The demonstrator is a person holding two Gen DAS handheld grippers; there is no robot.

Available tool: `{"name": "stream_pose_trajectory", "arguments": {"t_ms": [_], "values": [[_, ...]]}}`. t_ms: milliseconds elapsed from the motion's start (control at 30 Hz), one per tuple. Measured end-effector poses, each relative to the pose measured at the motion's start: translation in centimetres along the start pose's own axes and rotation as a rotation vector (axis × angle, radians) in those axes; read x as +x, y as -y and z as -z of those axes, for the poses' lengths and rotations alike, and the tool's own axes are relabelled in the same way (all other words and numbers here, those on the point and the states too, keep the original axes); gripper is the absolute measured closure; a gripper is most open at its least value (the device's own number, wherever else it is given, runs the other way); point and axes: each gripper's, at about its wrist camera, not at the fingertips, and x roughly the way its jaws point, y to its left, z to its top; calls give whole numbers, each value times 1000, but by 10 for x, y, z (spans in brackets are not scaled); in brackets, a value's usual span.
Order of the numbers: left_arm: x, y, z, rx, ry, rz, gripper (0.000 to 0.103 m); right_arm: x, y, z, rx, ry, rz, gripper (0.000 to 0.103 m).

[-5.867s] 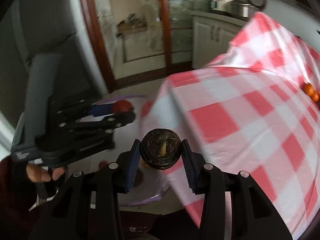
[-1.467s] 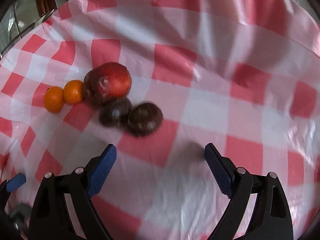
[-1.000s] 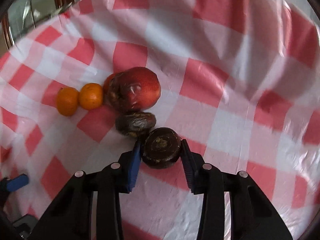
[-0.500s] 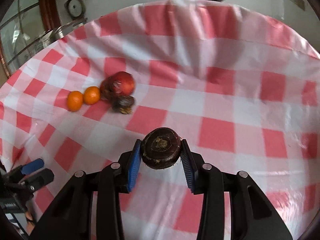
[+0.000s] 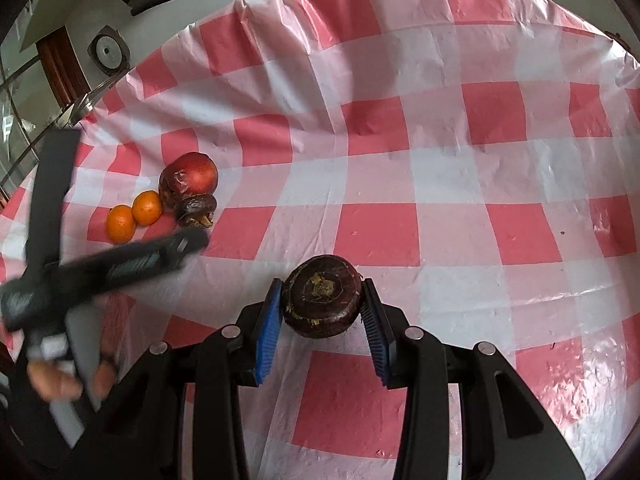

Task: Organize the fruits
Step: 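Grasp a dark brown round fruit with the right tool while the left tool grasps another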

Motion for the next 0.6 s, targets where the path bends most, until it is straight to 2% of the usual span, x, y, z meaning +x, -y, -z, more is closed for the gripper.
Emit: {"name": "stream_pose_trajectory", "arguments": {"t_ms": [33, 67, 100, 133, 167, 300, 467, 600], "values": [[2, -1, -4, 0, 12, -5, 8, 0, 0, 0, 0, -1, 0, 64], [1, -2, -5, 4, 25, -6, 24, 1, 0, -1, 1, -4, -1, 64], [-1, -2, -6, 18, 35, 28, 53, 1, 0, -1, 3, -5, -1, 64], [-4, 1, -4, 48, 34, 98, 72, 1, 0, -1, 3, -6, -1, 64], [-6, 3, -2, 62, 37, 79, 77, 2, 0, -1, 3, -7, -1, 64], [-35, 8, 19, 120, 132, 65, 78, 1, 0, 0, 4, -6, 1, 64], [-70, -3, 38, 74, 174, 118, 78, 2, 0, 0, 8, -6, 3, 64], [-95, -6, 54, 54, 204, 124, 78, 1, 0, 1, 13, -4, -3, 64]]}}
